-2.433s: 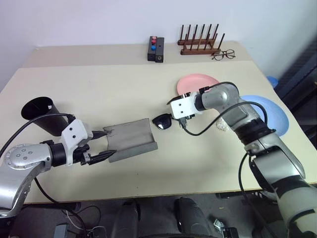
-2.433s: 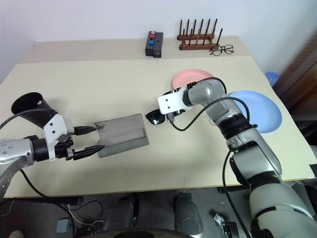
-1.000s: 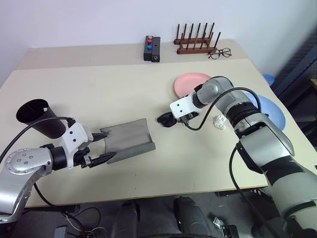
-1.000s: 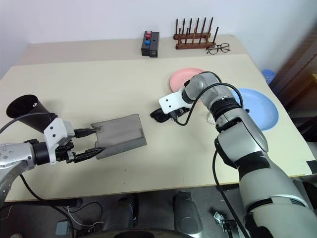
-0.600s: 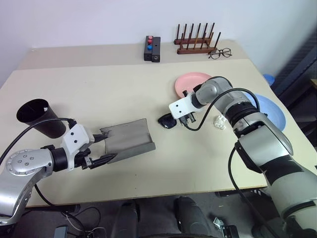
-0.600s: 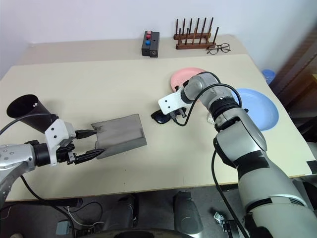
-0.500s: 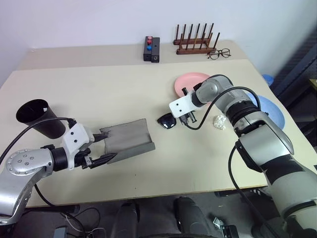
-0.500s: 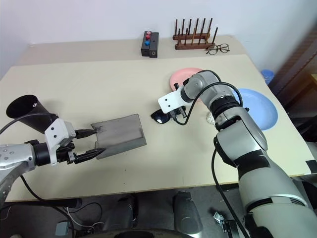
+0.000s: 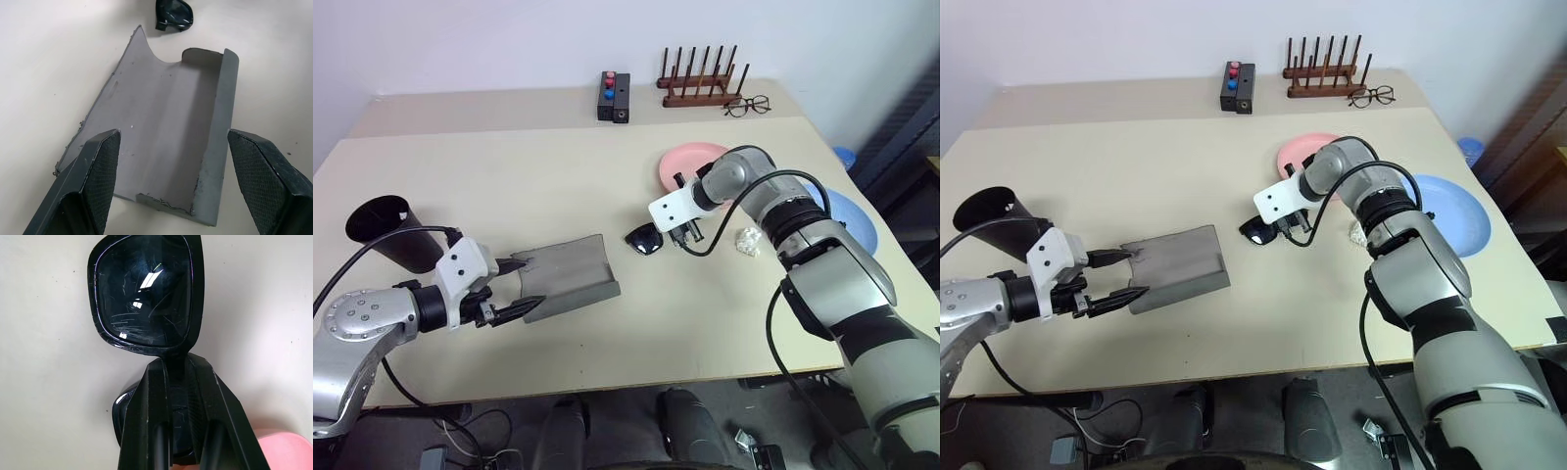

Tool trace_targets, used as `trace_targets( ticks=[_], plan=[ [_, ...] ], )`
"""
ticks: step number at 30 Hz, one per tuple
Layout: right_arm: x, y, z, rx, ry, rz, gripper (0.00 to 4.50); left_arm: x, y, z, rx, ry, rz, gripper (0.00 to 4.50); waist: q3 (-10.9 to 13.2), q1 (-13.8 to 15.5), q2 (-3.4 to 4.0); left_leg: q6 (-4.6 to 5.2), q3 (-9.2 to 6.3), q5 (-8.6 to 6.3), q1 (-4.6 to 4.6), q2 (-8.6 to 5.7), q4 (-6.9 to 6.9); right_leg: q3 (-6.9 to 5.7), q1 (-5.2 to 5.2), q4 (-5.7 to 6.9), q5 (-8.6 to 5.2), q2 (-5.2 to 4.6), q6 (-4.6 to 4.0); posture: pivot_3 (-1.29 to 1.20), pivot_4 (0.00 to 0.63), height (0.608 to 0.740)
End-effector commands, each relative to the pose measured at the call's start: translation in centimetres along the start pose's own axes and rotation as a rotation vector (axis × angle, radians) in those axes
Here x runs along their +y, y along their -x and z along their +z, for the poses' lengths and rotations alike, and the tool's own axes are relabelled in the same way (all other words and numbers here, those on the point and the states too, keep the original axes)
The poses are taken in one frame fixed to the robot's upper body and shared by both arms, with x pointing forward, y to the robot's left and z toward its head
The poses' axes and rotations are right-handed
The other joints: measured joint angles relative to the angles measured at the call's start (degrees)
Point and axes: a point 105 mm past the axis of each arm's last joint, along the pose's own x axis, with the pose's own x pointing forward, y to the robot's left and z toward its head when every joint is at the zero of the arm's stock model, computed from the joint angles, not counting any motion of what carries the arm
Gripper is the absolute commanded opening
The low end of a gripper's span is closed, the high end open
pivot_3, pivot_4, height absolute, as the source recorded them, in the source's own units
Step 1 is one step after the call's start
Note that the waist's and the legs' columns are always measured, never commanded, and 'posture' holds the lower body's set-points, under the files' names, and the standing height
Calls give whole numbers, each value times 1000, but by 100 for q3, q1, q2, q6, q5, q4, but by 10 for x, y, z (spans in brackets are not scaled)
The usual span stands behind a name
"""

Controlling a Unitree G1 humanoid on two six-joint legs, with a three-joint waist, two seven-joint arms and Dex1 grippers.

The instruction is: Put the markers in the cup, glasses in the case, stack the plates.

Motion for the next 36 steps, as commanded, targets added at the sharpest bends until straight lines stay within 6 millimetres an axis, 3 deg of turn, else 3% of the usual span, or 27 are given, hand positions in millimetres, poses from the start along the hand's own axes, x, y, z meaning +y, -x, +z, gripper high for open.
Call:
trace_targets(
  ticks=[1, 10, 17, 24, 29, 36],
  plan=[
    [-14, 22, 11, -71, 4, -62, 29, 10, 6, 3, -20, -25, 45, 3570, 2, 3, 1, 0, 0, 0, -2, 0, -2, 0, -3, 0, 1, 0, 2, 0, 150, 740],
    [-15, 47, 30, -97, -23, -130, 29, 24, 24, -2, -50, -34, 182, 3570, 7, 11, 6, 0, 0, 0, -12, 0, -4, 0, -15, 0, 1, 0, 3, 0, 150, 740],
    [-1, 55, 96, -276, -112, -174, 29, 18, 41, -18, -8, 13, 202, 3570, 8, 14, 6, 0, 0, 0, -14, 1, -5, 0, -22, 5, 0, 0, 3, 0, 150, 740],
    [20, 39, 146, -370, -166, -141, 29, 33, 60, -32, 51, 21, 263, 3570, 4, 29, -1, -1, 0, 0, -14, 1, 4, 0, -21, 3, -12, 0, -22, 0, 150, 740],
    [6, 22, 166, -414, -279, -198, 29, 35, 65, -37, 76, 23, 265, 3570, 4, 16, -1, -2, 0, 0, -15, 1, 1, 0, -25, 3, -14, 0, -25, 0, 150, 740],
    [-11, 11, 174, -403, -318, -247, 29, 35, 63, -36, 82, 21, 254, 3570, 4, 16, -3, -2, 0, 0, -18, 1, 0, 0, -28, 1, -14, 0, -26, 0, 150, 740]
  ],
)
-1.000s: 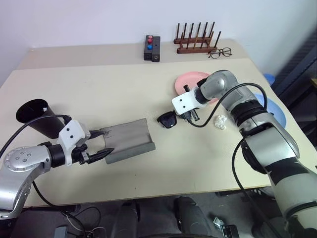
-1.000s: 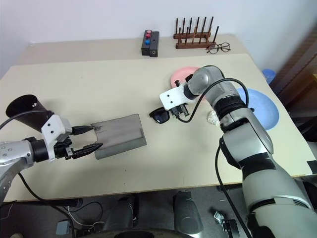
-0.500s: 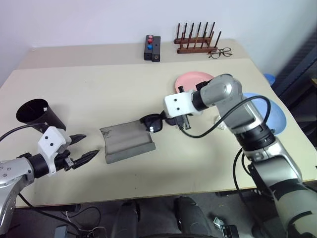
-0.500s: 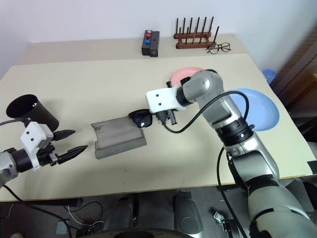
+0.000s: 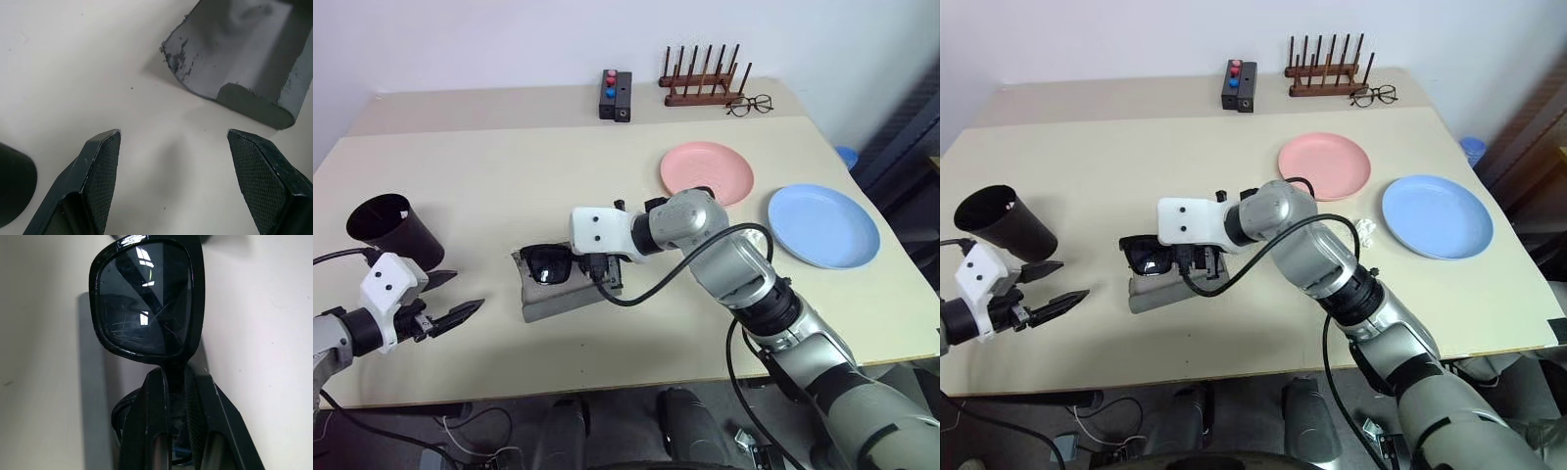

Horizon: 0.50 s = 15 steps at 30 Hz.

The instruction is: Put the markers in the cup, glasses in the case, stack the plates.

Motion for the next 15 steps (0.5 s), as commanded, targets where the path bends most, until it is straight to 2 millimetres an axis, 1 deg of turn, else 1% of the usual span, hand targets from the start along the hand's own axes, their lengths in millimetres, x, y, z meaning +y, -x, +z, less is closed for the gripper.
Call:
trace_targets(
  ticks=[1, 4, 9, 11, 15],
  plan=[
    [-11, -1, 16, -28, 26, -46, 29, 5, 4, 10, -15, -47, 21, 3570, 0, -7, 0, 0, 0, 0, 0, 0, 0, 0, 0, 0, 0, 0, 0, 0, 150, 740],
    [-7, -7, 20, -44, -1, -34, 29, 4, 4, 11, -17, -48, 20, 3570, 0, -9, 0, 0, 0, 0, 0, 0, -4, 0, -2, 0, 0, 0, 0, 0, 150, 740],
    [3, -16, 19, -55, -72, -5, 29, 3, 3, 14, -21, -51, 22, 3570, 0, -9, 0, 0, 0, 0, -1, 1, -8, 0, -4, 0, 1, 0, 2, 0, 150, 740],
    [5, -19, 14, -42, -95, -13, 29, 2, 2, 16, -22, -52, 21, 3570, -1, -9, -1, 0, 0, 0, -1, 1, -7, 0, -4, 0, 0, 0, 1, 0, 150, 740],
    [6, -25, -4, 20, -104, -36, 29, 0, 0, 20, -27, -55, 16, 3570, -1, -7, -2, 0, 0, 0, -1, 1, -6, 0, -4, 0, 0, 0, 0, 0, 150, 740]
  ],
)
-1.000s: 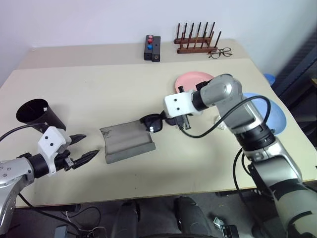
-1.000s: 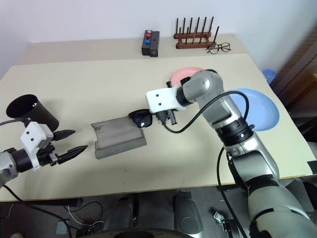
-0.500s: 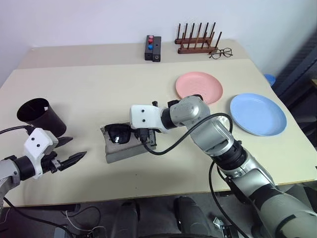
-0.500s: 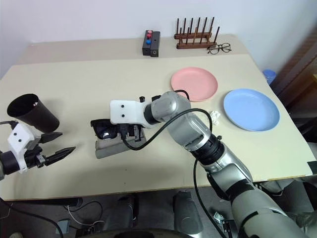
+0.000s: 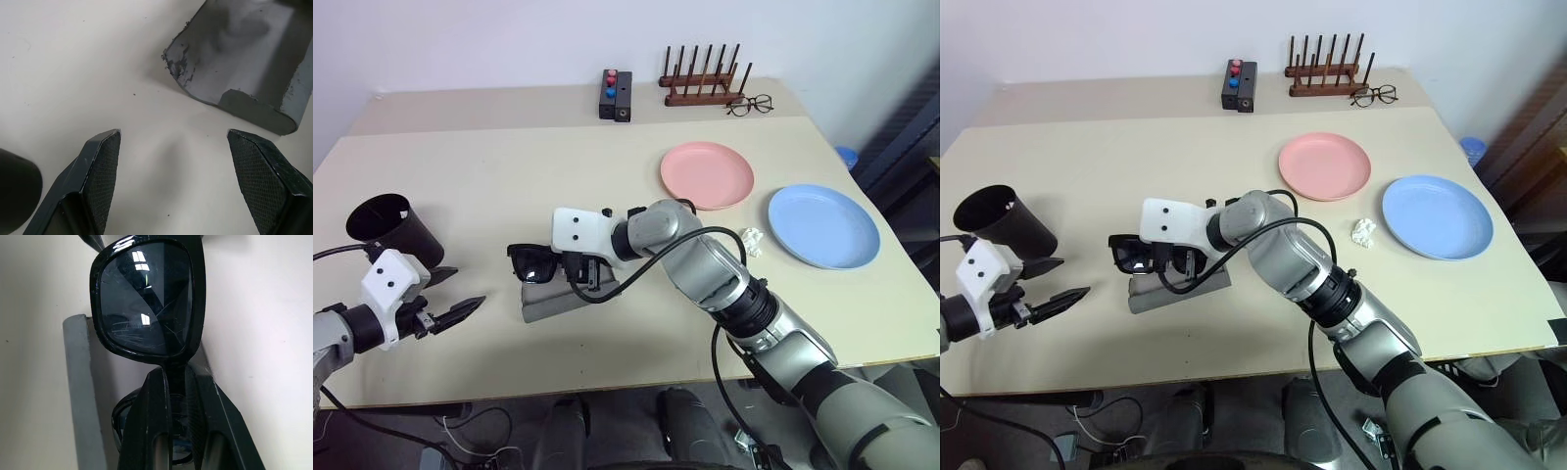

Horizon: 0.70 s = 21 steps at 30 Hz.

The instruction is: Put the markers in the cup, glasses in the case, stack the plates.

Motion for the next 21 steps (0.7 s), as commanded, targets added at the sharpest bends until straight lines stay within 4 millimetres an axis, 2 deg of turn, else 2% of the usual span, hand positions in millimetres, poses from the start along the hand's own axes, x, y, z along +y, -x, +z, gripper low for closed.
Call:
trace_targets(
  ticks=[1, 6, 10, 19, 21],
  plan=[
    [-3, 0, -8, 33, 27, -38, 29, 1, 1, 14, -21, -42, 5, 3570, 0, 0, 0, 0, 0, 0, 0, 0, 0, 0, 0, 0, 0, 0, 0, 0, 150, 740],
    [-1, 6, -27, 108, 76, -35, 29, -4, -2, 21, -35, -38, -27, 3570, 0, 6, 0, 0, 0, 0, -1, 0, -1, 0, -2, -2, 0, 0, 0, 0, 150, 740],
    [5, 14, -36, 136, 97, -13, 29, -9, -4, 24, -39, -28, -59, 3570, -1, 6, -1, 0, 0, 0, -2, 0, 0, 0, 1, -3, 0, 0, 0, 0, 150, 740],
    [7, 15, -40, 152, 79, -18, 29, -14, -8, 23, -30, -20, -85, 3570, -1, 2, -2, 0, 0, 0, -2, 0, -1, 0, -1, -6, -1, 0, -1, 0, 150, 740],
    [7, 14, -40, 149, 76, -25, 913, -15, -8, 23, -32, -20, -88, 3570, -1, 3, -3, 0, 0, 0, -2, 0, 0, 0, -1, -6, -1, -1, -1, 0, 150, 740]
  ],
)
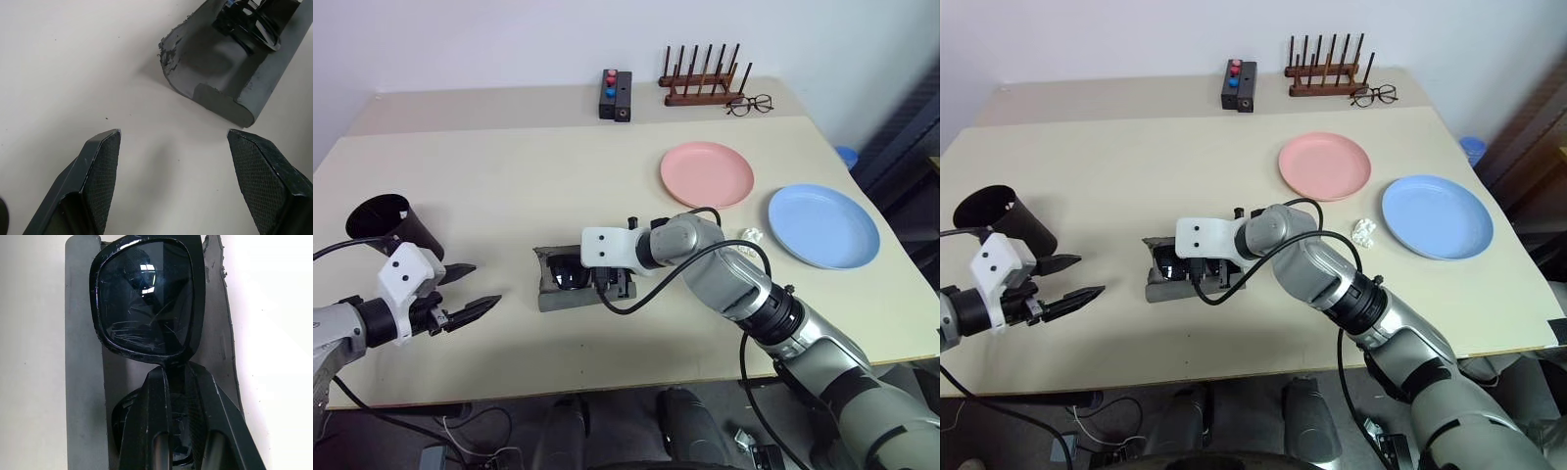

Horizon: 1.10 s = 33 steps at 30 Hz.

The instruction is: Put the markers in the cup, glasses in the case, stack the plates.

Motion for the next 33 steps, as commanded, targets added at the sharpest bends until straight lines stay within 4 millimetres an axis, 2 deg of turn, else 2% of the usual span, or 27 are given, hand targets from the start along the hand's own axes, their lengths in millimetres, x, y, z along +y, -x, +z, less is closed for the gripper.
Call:
trace_targets(
  ticks=[1, 5, 16, 24, 27, 33],
  plan=[
    [3, -1, 3, -7, 4, -3, 1174, -1, -1, 8, -13, -30, -6, 3570, 0, 0, 0, 0, 0, 0, 0, 0, 0, 0, 0, 0, 0, 0, 0, 0, 150, 740],
    [-4, 4, 10, -42, -18, -25, 3042, -3, -1, 8, -13, -27, -11, 3570, 1, -5, 0, 0, 0, 0, -2, 0, -1, 0, -4, 0, -1, 0, -1, 0, 150, 740],
    [-18, 22, 26, -147, -72, -62, 3042, -4, -4, 9, -20, -22, -28, 3570, 3, -4, -2, 0, 0, 0, -3, 0, -2, 0, -4, -1, -1, 0, -2, 0, 150, 740],
    [-14, 38, 17, -166, -57, -83, 3042, -1, -7, 16, -74, 32, -48, 3570, 3, 4, -4, 0, 0, 0, -7, 0, -1, 0, -5, -3, -1, -1, -2, 0, 150, 740],
    [-19, 43, 15, -178, -82, -122, 3042, 1, -8, 12, -62, 29, -54, 3570, 3, -12, -4, 0, 0, 0, -6, 0, -1, 0, -6, -3, -1, -1, -2, 0, 150, 740],
    [-38, 57, 14, -230, -128, -193, 3042, 10, -15, 19, -105, 28, -36, 3570, 4, -2, -7, 0, 0, 0, -8, 0, -1, 0, -8, -4, -1, 0, -2, 0, 150, 740]
  ],
)
